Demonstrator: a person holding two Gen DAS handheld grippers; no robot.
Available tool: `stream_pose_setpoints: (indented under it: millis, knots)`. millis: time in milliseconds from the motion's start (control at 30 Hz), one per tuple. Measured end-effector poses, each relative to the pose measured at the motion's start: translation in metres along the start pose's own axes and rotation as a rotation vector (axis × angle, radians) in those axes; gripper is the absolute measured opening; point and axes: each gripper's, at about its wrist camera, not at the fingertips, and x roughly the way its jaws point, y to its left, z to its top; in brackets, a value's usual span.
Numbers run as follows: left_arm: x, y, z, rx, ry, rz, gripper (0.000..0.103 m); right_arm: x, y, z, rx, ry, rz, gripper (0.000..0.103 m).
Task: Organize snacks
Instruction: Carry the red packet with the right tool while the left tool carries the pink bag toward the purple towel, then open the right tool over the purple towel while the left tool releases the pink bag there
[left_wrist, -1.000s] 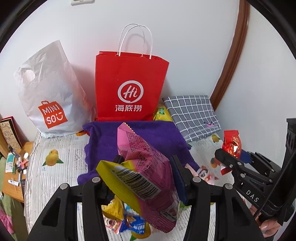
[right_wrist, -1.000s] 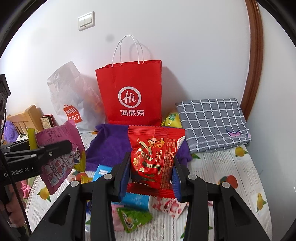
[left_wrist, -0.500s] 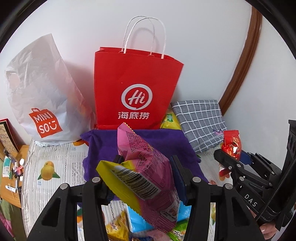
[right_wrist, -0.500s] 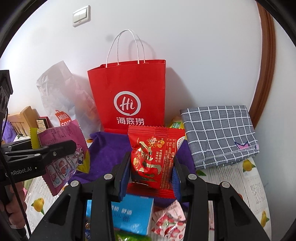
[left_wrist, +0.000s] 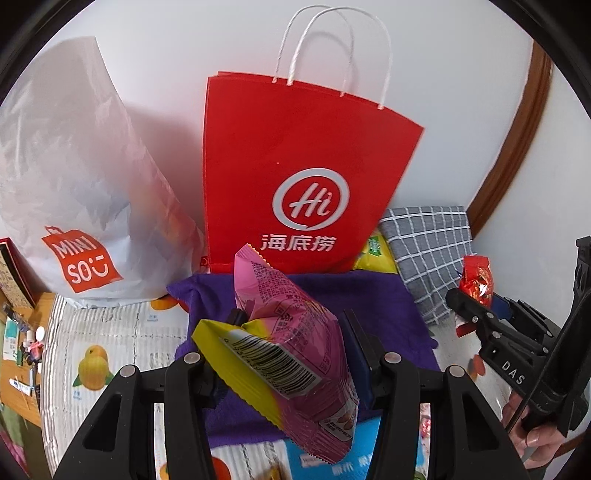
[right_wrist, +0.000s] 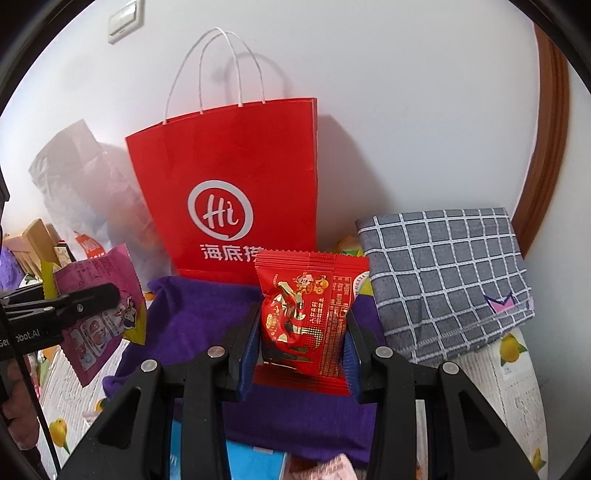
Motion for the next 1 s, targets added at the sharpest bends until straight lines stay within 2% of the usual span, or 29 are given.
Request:
stream_pose_setpoints:
  millis: [167,400,667,1000]
  knots:
    - [0.022,0.008,0.005,-0.008,0.02,0.003,0.05,0.022,-0.004,0.006,-0.008,0.005,-0.006,0.039]
    - [0.05,0.021,0.004,-0.018,0.046,-0.002,0.05,0.058,-0.021,0.001,-0.001,0.057,-0.014,0.039]
    - [0.084,0.039,-0.009,-0.042,0.114,-0.005,0.05,0.089,-0.035,-0.007,-0.014,0.157,-0.018,0.039]
    - [0.113,0.051,-0.022,-0.064,0.188,0.014,0.05,0.125,-0.022,-0.026,-0.07,0.298,-0.029,0.039]
